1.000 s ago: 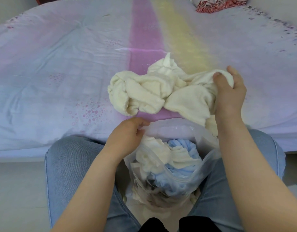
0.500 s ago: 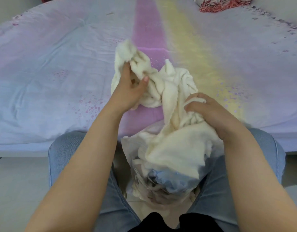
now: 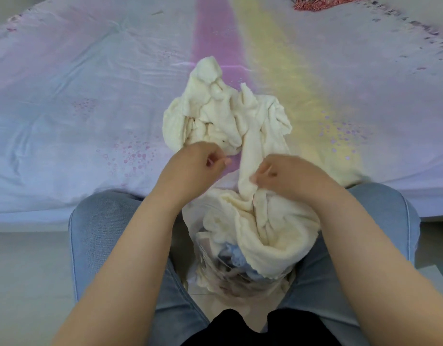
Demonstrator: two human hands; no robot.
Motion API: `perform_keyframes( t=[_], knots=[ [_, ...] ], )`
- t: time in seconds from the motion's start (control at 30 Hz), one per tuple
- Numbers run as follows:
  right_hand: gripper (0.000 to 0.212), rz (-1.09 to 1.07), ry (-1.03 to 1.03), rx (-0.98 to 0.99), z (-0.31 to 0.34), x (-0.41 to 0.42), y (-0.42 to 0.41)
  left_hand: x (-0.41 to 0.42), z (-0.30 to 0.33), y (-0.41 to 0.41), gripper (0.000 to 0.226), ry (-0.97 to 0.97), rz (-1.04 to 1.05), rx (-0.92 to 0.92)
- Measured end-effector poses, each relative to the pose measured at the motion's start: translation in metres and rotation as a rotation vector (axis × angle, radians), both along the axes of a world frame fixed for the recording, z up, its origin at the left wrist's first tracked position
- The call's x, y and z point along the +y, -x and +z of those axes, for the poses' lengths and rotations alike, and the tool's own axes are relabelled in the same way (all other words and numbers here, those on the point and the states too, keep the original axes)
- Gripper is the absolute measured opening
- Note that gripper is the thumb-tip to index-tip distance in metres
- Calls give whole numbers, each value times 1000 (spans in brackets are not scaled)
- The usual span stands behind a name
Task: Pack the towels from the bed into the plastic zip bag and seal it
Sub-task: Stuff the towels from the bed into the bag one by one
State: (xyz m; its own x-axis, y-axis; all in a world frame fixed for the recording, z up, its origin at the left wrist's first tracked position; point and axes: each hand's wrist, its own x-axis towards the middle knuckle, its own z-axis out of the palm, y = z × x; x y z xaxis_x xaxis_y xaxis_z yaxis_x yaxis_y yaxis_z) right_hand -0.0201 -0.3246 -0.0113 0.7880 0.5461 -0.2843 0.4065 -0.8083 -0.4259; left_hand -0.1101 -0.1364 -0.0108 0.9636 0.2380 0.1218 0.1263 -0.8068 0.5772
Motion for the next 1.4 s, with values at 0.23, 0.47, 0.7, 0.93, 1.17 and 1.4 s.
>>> perform_keyframes(
  t=[0.23, 0.47, 0.7, 0.93, 1.17, 1.4],
  knots=[
    [87, -125, -159, -136, -8, 38, -54, -4, -8, 33, 51, -26, -241, 392],
    [23, -369, -554, 95, -34, 30, -74, -14, -9, 40, 66, -154, -307, 360],
    [6, -662, -1261, 153, -8, -5, -47, -51, -9, 25, 23, -232, -499, 333],
    [36, -475, -1175, 28, 33, -42, -12, -29, 10, 7, 10, 188, -276, 208],
    [93, 330, -141, 168, -2, -24, 32, -33, -7, -5, 11, 174, 27, -18],
    [26, -108, -106, -125, -25, -8, 17, -14, -25, 23, 26, 228, -52, 41]
  ],
)
